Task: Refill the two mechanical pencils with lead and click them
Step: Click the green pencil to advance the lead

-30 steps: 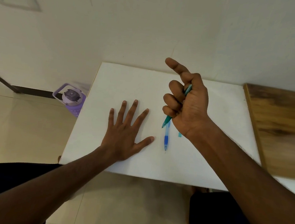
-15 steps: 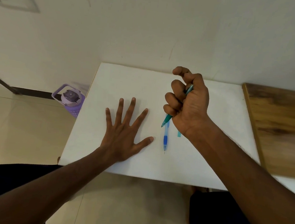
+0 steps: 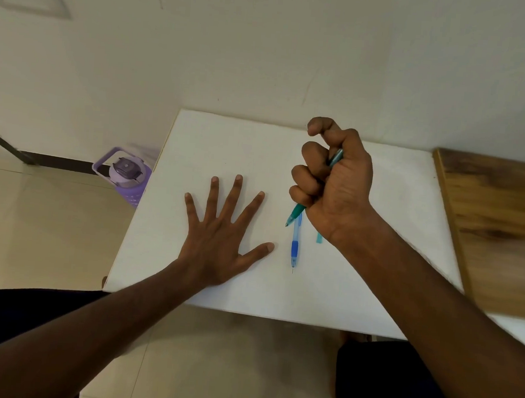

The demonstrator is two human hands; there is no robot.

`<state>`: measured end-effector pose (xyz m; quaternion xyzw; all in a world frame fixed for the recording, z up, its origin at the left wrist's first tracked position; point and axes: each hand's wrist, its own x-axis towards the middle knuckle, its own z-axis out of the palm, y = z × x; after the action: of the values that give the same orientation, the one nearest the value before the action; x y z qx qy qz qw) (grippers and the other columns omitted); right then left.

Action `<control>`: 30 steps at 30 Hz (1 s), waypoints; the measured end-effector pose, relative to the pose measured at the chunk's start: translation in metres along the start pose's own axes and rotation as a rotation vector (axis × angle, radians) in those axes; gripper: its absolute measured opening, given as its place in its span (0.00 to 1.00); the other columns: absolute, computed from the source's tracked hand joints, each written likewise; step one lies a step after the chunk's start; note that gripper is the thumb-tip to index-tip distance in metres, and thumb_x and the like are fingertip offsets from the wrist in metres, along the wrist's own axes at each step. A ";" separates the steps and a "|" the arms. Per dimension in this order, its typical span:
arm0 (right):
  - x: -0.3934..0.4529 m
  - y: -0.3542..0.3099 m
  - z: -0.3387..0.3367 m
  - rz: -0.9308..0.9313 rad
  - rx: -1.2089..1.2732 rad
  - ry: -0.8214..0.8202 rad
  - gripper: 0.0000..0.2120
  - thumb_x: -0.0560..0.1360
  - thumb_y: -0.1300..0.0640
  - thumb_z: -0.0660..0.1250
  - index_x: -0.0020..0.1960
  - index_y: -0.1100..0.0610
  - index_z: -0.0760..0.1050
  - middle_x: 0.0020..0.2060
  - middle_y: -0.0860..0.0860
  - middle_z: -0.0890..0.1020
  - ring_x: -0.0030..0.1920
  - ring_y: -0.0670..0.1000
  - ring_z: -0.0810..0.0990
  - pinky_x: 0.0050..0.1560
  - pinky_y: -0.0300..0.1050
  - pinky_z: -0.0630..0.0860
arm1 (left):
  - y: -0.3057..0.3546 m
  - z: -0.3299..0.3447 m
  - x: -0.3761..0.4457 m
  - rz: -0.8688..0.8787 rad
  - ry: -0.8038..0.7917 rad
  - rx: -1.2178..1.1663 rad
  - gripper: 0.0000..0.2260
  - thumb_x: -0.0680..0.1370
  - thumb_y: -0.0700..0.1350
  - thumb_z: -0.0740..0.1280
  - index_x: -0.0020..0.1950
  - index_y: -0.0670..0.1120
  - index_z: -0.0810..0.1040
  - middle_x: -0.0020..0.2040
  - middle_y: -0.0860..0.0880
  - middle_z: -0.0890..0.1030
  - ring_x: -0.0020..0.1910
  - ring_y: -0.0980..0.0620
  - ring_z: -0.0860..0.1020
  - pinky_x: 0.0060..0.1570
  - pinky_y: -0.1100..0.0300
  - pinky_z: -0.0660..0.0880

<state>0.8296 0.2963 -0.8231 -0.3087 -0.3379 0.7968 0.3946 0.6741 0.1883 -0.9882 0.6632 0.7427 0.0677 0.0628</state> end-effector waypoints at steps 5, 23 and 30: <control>-0.002 0.001 0.002 -0.075 -0.106 -0.049 0.17 0.85 0.52 0.52 0.49 0.56 0.78 0.24 0.47 0.60 0.22 0.46 0.54 0.26 0.37 0.55 | 0.001 -0.003 0.000 -0.003 -0.018 0.002 0.44 0.76 0.81 0.43 0.86 0.62 0.36 0.86 0.51 0.31 0.85 0.38 0.32 0.77 0.22 0.39; -0.002 0.008 0.002 -0.067 -0.133 -0.106 0.19 0.82 0.60 0.51 0.43 0.55 0.78 0.24 0.48 0.61 0.23 0.47 0.54 0.26 0.37 0.56 | 0.000 0.000 0.001 0.001 -0.004 0.016 0.44 0.76 0.81 0.44 0.86 0.62 0.38 0.87 0.50 0.35 0.86 0.37 0.37 0.77 0.21 0.41; -0.001 0.008 0.002 -0.047 -0.127 -0.081 0.20 0.84 0.57 0.52 0.42 0.54 0.79 0.24 0.47 0.61 0.22 0.46 0.55 0.25 0.35 0.57 | 0.000 0.001 0.001 0.006 0.010 0.012 0.44 0.77 0.81 0.45 0.87 0.61 0.39 0.88 0.50 0.36 0.86 0.36 0.38 0.77 0.21 0.42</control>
<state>0.8259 0.2913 -0.8278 -0.2923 -0.4107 0.7761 0.3788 0.6741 0.1889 -0.9893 0.6654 0.7414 0.0670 0.0549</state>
